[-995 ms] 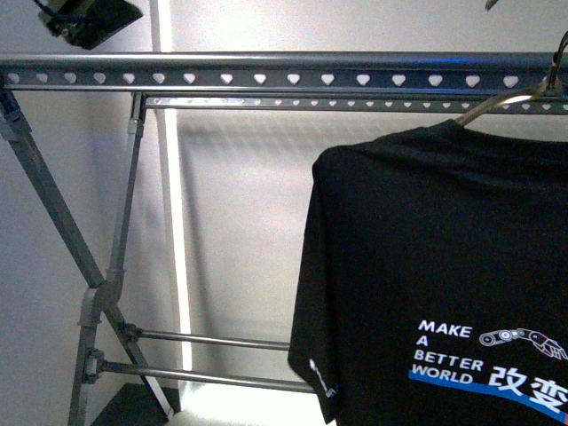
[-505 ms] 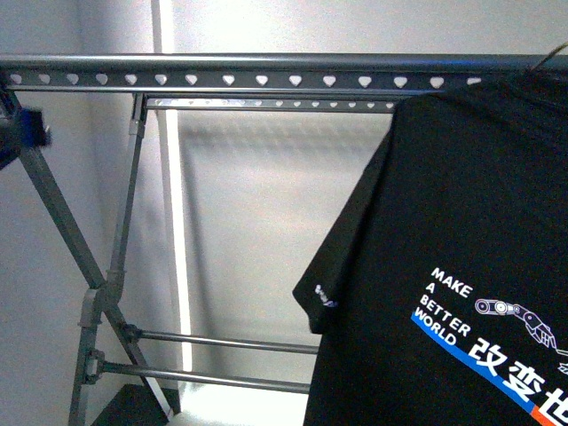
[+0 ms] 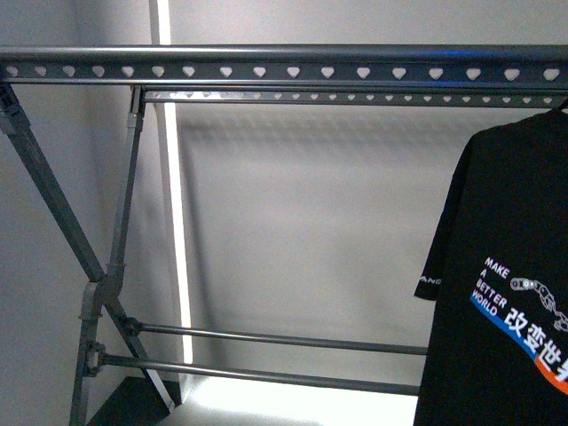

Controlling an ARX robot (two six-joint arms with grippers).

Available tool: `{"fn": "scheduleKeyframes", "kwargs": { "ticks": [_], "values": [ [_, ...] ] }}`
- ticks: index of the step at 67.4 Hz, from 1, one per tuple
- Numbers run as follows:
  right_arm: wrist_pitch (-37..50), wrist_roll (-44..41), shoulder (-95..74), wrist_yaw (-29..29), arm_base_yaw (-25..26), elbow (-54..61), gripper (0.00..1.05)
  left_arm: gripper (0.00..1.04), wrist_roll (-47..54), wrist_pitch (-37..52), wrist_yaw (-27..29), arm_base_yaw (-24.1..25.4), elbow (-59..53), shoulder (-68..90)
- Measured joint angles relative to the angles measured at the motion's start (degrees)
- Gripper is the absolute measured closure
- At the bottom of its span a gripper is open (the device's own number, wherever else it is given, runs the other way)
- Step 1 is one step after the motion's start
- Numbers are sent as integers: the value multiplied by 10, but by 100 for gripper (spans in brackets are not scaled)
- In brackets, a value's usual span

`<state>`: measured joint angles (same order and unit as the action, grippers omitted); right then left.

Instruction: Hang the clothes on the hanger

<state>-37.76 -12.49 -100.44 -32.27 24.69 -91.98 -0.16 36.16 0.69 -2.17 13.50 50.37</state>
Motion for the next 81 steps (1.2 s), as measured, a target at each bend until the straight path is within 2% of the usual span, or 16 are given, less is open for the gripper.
{"fn": "scheduleKeyframes", "kwargs": {
  "ticks": [9,39,49,68,75,81],
  "values": [
    [-3,42,-38,26,-13,-65,95,101,0,-1,-3,20,-28,-34],
    [-91,89,-236,144,-57,-334,95,101,0,-77,-6,21,-101,-183],
    [-59,109,-250,149,-79,-332,95,101,0,-94,-6,21,-124,-230],
    [137,118,-121,91,-80,-110,47,101,0,-154,-7,21,-125,-299],
    [255,116,-16,91,-62,18,27,101,0,-177,-6,21,-125,-322],
    [355,133,80,67,-42,128,13,101,0,-194,-6,21,-125,-339]
  ]
}}
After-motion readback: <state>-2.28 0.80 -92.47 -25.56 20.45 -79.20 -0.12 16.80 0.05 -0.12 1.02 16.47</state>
